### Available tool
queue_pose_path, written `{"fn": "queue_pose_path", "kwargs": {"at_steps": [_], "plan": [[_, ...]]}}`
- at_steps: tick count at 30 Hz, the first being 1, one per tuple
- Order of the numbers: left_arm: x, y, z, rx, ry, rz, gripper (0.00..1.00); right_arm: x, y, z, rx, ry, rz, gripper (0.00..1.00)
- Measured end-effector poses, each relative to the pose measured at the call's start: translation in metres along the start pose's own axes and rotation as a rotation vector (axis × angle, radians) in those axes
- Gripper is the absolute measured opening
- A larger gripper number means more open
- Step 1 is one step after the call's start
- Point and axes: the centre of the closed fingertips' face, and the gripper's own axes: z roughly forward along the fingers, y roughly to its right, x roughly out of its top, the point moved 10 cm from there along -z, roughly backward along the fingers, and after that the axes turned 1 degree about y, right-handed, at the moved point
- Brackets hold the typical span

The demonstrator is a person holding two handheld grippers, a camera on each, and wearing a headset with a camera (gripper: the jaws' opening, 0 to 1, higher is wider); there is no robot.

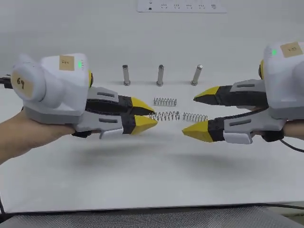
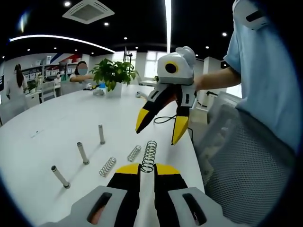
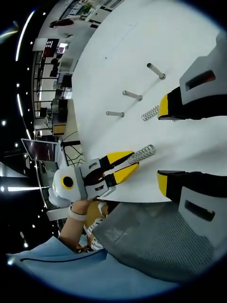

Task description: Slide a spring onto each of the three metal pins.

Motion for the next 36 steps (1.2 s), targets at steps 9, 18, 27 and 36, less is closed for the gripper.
{"fn": "queue_pose_path", "kwargs": {"at_steps": [9, 18, 27, 36], "plan": [[0.0029, 0.0041, 0.0023, -0.025, 0.002, 0.008, 0.03, 0.0008, -0.0017, 0.0033, 0.029, 0.0, 0.003, 0.25], [0.0036, 0.007, 0.0027, -0.051, -0.003, 0.011, 0.03, 0.0022, -0.0058, 0.0059, 0.072, -0.005, 0.003, 0.13], [0.0051, 0.0089, 0.0036, -0.072, -0.004, 0.01, 0.03, 0.0014, -0.0076, 0.0067, 0.091, -0.012, -0.005, 0.09], [0.0047, 0.0093, 0.0052, -0.078, -0.01, 0.007, 0.03, 0.0036, -0.0074, 0.0063, 0.1, -0.021, -0.025, 0.09]]}}
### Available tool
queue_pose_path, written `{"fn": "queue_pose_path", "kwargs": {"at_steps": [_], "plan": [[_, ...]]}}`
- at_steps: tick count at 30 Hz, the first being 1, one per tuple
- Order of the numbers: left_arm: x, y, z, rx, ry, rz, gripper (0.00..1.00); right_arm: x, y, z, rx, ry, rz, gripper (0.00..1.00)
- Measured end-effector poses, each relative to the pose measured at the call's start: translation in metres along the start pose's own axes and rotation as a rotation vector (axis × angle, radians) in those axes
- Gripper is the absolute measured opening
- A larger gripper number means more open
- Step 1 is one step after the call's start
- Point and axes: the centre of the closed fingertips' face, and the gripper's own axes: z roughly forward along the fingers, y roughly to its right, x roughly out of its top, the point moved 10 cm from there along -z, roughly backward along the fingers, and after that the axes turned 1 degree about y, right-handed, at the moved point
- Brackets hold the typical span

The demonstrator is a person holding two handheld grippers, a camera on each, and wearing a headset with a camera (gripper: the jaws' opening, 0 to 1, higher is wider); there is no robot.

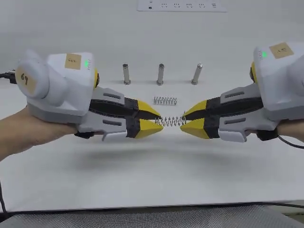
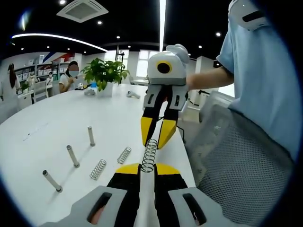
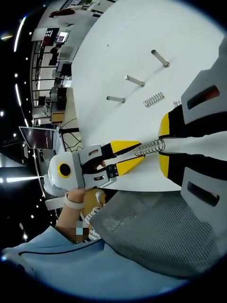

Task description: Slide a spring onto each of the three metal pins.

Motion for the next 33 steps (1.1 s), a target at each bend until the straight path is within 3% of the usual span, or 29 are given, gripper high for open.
{"fn": "queue_pose_path", "kwargs": {"at_steps": [33], "plan": [[-0.004, 0.0, 0.005, -0.02, -0.041, 0.015, 0.02, 0.029, -0.004, 0.003, 0.01, 0.026, -0.083, 0.09]]}}
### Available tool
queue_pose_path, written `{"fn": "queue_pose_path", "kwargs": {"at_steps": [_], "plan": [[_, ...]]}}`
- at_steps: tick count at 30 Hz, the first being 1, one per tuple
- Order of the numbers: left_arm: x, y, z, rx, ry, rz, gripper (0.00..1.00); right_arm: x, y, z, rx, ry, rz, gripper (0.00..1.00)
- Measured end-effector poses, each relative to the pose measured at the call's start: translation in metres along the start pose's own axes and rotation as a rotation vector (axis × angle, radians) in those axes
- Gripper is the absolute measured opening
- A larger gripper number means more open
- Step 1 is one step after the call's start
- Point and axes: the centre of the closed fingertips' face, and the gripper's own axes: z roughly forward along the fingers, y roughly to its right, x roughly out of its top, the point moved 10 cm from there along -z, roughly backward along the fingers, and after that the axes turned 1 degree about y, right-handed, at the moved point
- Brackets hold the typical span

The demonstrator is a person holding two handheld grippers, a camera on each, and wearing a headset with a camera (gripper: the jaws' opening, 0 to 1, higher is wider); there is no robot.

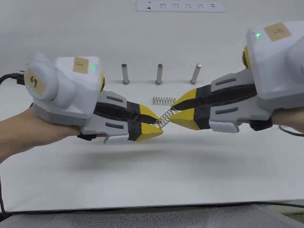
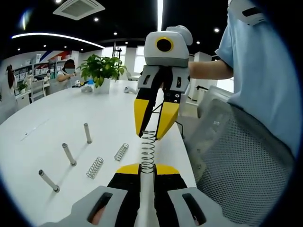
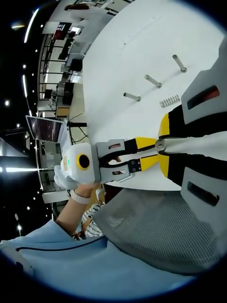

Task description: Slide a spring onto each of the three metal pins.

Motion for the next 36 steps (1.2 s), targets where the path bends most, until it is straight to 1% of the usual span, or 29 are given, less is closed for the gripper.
{"fn": "queue_pose_path", "kwargs": {"at_steps": [10, 14, 15, 18, 19, 20, 22, 24, 25, 28, 29, 36], "plan": [[0.0, 0.002, 0.0, -0.003, -0.01, 0.008, 0.02, 0.001, -0.004, 0.0, 0.004, -0.014, -0.015, 0.09], [-0.001, 0.002, 0.0, -0.007, -0.021, 0.01, 0.01, 0.004, -0.007, -0.001, 0.005, -0.019, -0.02, 0.17], [-0.001, 0.002, 0.0, -0.008, -0.023, 0.01, 0.01, 0.004, -0.008, -0.001, 0.004, -0.03, -0.038, 0.17], [-0.002, 0.003, 0.0, -0.012, -0.036, 0.015, 0.02, 0.005, -0.009, -0.002, 0.011, -0.052, -0.058, 0.18], [-0.002, 0.003, 0.0, -0.013, -0.046, 0.024, 0.02, 0.005, -0.009, -0.002, 0.016, -0.059, -0.059, 0.19], [-0.003, 0.003, 0.001, -0.015, -0.064, 0.038, 0.02, 0.004, -0.009, -0.002, 0.024, -0.074, -0.071, 0.19], [-0.003, 0.005, 0.001, -0.023, -0.068, 0.04, 0.02, 0.003, -0.01, -0.001, 0.041, -0.097, -0.073, 0.19], [-0.004, 0.006, 0.003, -0.029, -0.092, 0.066, 0.02, -0.001, -0.009, 0.001, 0.055, -0.126, -0.091, 0.19], [-0.003, 0.006, 0.004, -0.031, -0.094, 0.068, 0.02, -0.001, -0.01, 0.002, 0.062, -0.139, -0.096, 0.19], [-0.002, 0.007, 0.006, -0.041, -0.101, 0.083, 0.02, 0.0, -0.013, 0.005, 0.08, -0.153, -0.109, 0.19], [-0.002, 0.007, 0.007, -0.045, -0.114, 0.096, 0.02, -0.001, -0.011, 0.005, 0.082, -0.159, -0.119, 0.19], [-0.001, 0.007, 0.009, -0.058, -0.133, 0.118, 0.02, 0.0, -0.009, 0.008, 0.103, -0.194, -0.145, 0.17]]}}
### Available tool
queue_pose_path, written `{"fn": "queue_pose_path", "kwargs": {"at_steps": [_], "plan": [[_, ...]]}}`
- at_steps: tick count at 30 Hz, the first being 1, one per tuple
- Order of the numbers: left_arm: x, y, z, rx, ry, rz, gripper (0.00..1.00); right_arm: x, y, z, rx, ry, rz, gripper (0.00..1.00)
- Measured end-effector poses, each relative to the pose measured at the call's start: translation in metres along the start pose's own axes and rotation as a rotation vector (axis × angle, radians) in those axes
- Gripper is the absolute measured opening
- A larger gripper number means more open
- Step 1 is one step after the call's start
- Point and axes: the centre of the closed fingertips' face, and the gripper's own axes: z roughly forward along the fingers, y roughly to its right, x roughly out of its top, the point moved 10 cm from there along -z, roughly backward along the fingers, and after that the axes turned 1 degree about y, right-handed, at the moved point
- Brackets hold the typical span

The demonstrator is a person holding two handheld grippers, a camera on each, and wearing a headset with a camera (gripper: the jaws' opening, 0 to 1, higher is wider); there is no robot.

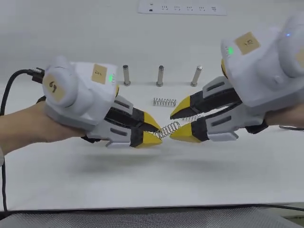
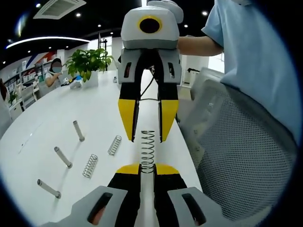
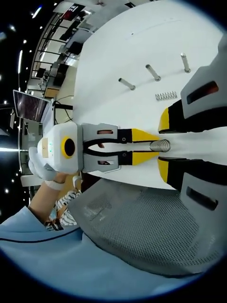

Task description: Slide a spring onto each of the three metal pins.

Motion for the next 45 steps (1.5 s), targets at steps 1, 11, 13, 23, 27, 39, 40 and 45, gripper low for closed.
{"fn": "queue_pose_path", "kwargs": {"at_steps": [1, 11, 13, 23, 27, 39, 40, 45], "plan": [[0.0, 0.0, 0.0, -0.001, -0.004, 0.005, 0.02, 0.0, 0.001, 0.001, 0.003, -0.009, -0.003, 0.17], [0.002, 0.0, 0.001, -0.004, -0.009, 0.014, 0.02, 0.0, 0.003, 0.01, 0.021, -0.032, -0.017, 0.15], [0.003, -0.001, 0.001, -0.002, -0.003, 0.013, 0.02, 0.001, 0.003, 0.011, 0.025, -0.033, -0.02, 0.14], [0.004, -0.001, 0.0, 0.002, 0.005, 0.012, 0.02, 0.0, 0.007, 0.015, 0.023, -0.047, -0.03, 0.1], [0.004, 0.0, -0.001, 0.002, 0.008, 0.012, 0.02, -0.001, 0.006, 0.016, 0.025, -0.054, -0.038, 0.09], [0.004, 0.001, -0.001, 0.009, 0.021, -0.002, 0.02, 0.002, 0.005, 0.015, 0.016, -0.051, -0.018, 0.08], [0.004, 0.0, -0.001, 0.011, 0.022, 0.0, 0.02, 0.001, 0.005, 0.015, 0.016, -0.053, -0.014, 0.08], [0.004, 0.001, -0.001, 0.015, 0.028, -0.003, 0.02, 0.002, 0.005, 0.014, 0.024, -0.064, -0.014, 0.08]]}}
